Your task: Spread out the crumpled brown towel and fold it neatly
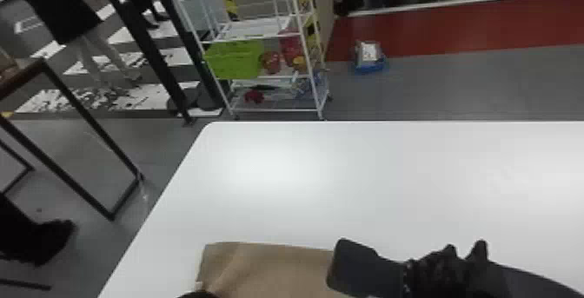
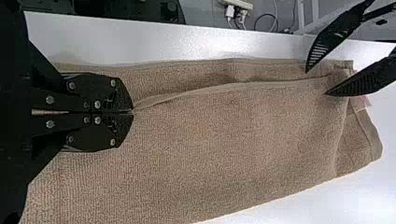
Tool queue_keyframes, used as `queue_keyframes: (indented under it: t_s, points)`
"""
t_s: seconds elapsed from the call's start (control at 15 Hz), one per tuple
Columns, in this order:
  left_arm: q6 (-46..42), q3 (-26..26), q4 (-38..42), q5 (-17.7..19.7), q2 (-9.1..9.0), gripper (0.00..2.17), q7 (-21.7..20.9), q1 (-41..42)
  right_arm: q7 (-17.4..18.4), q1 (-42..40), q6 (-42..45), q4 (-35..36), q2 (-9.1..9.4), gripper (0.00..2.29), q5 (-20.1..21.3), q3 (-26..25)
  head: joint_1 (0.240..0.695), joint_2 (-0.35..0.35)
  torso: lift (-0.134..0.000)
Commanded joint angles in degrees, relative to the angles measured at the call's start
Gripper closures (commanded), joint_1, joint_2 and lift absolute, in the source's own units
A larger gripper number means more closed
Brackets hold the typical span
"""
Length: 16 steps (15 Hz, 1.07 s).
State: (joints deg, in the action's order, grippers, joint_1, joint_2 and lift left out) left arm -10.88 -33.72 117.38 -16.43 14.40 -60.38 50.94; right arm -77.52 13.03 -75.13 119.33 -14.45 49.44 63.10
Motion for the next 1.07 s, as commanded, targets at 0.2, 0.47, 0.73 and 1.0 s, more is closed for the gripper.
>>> queue_keyframes:
  t_s: [0.2,0.47,0.73,1.0]
  points:
    - [0.1,-1.0,-0.6,-0.3,0.46,0.73,-0.4,-0.6,-0.8,0.2,-0.1,-0.2,0.03,1.32,0.0,-0.2,0.695,0.350,-0.122]
    - [1.0,-1.2,-0.4,-0.2,0.72,1.33,-0.7,-0.8,-0.8,0.2,-0.1,-0.4,0.03,1.32,-0.1,-0.3,0.695,0.350,-0.122]
    - [1.3,-2.8,0.7,0.5,0.81,1.33,-1.8,-0.8,-0.8,0.1,-0.1,-0.1,-0.32,1.32,-0.1,0.0,0.695,0.350,-0.122]
    - [1.3,-5.0,2.4,1.9,0.37,1.41,-2.8,-0.3,-0.8,-0.1,0.5,1.5,-0.76,1.32,-0.5,-0.7,0.695,0.350,-0.122]
